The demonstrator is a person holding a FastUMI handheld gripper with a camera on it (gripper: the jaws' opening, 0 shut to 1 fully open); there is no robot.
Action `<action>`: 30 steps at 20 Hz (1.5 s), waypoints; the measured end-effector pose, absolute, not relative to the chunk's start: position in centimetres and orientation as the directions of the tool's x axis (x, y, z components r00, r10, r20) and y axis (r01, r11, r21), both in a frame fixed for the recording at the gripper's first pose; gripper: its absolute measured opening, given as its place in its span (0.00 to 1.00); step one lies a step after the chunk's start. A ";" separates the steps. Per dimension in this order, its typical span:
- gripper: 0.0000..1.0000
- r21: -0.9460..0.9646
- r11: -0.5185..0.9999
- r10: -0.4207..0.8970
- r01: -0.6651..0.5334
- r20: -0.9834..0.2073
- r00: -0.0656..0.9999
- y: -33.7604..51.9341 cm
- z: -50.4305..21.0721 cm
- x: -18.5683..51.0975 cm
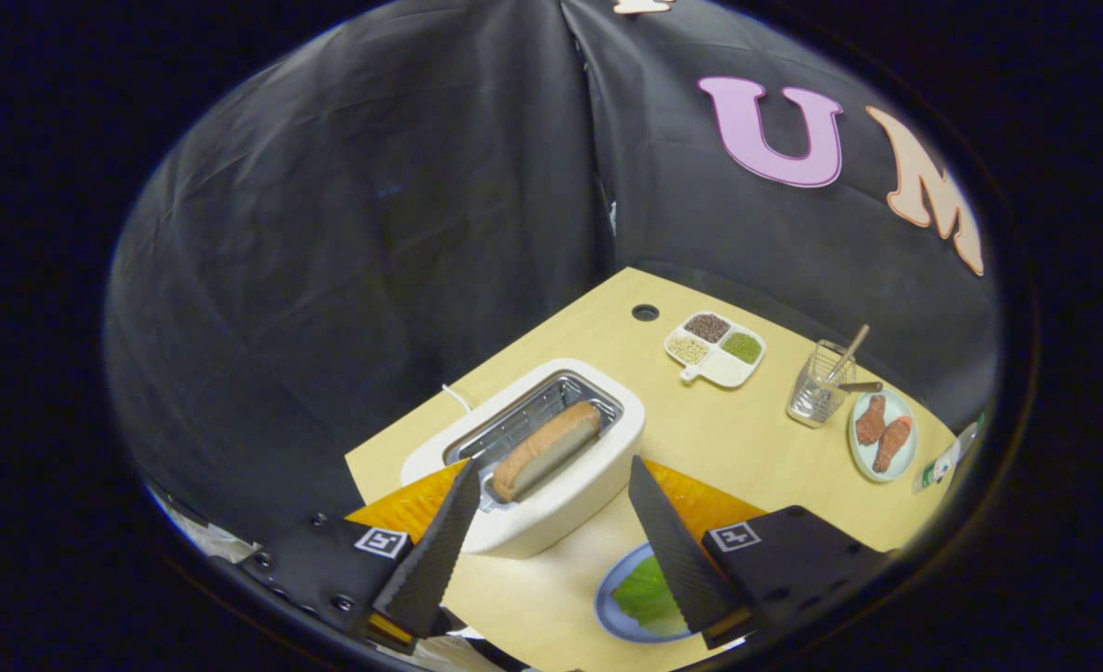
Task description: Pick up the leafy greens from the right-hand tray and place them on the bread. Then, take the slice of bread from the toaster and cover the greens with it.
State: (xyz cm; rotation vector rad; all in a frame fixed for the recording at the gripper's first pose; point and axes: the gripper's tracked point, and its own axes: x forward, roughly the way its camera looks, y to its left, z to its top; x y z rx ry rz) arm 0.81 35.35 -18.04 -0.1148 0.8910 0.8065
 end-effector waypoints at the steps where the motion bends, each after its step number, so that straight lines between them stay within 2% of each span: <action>1: 1.00 0.235 0.711 0.578 -0.663 -0.732 0.360 35.9 -18.0 0.8; 9: 1.00 0.263 0.758 0.539 -0.596 -0.768 0.346 38.2 -20.3 2.1; 21: 0.33 0.299 0.787 0.517 -0.539 -0.796 0.314 39.3 -21.7 2.4; 24: 0.09 0.287 0.785 0.509 -0.549 -0.803 0.309 38.6 -21.5 2.3; 30: 0.09 0.282 0.764 0.543 -0.580 -0.766 0.343 37.6 -19.0 1.7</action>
